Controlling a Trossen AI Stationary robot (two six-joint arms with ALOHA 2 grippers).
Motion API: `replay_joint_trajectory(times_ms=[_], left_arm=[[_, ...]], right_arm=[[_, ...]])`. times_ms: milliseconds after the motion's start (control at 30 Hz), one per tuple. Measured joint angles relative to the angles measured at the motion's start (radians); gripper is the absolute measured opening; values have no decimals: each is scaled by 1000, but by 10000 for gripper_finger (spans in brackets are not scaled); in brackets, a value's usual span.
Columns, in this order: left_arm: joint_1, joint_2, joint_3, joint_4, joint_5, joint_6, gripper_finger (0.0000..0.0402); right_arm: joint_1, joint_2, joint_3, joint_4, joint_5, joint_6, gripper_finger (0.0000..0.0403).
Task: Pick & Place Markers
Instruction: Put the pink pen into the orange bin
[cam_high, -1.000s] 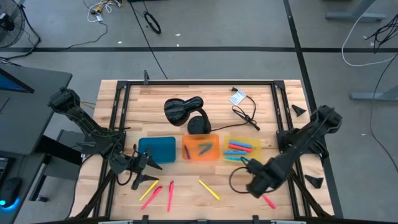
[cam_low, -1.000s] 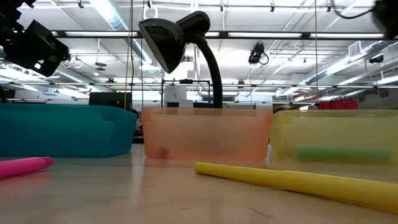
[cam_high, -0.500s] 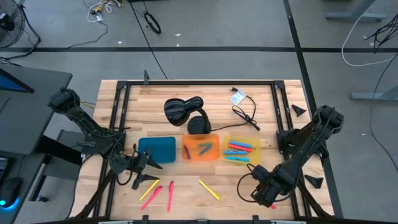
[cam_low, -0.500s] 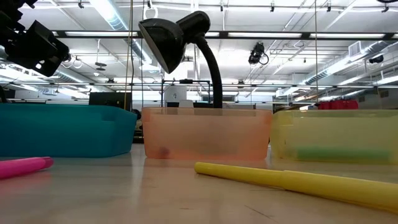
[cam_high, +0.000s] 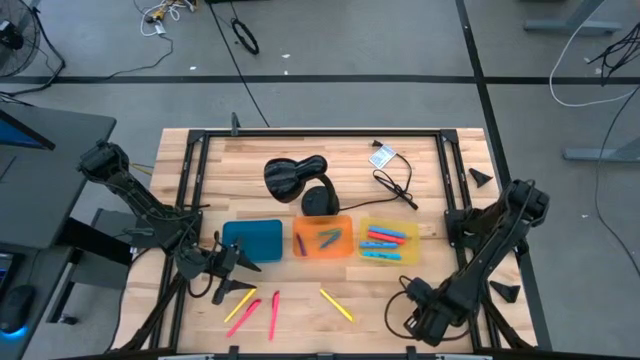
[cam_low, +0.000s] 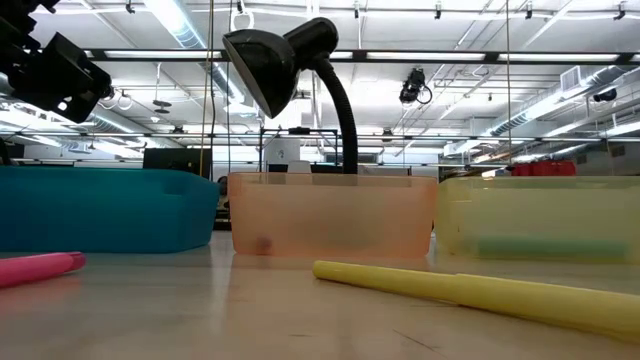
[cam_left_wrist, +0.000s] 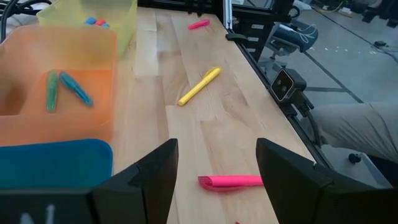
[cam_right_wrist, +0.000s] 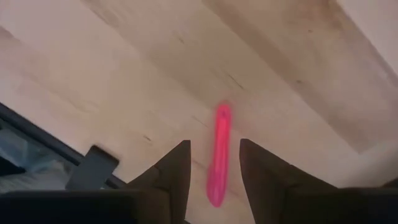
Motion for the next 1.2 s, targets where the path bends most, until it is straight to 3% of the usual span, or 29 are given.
replay_joint_trajectory(times_ms=[833, 967, 1200], left_arm=[[0, 0, 0, 0, 8, -8, 222], [0, 0, 0, 1, 8, -8, 222], [0, 0, 0, 0, 8, -9, 222]], right_arm=[[43, 148, 4, 49, -32, -3, 136], [42, 150, 3, 62, -36, -5, 112], [42, 151, 3, 74, -40, -10, 35]])
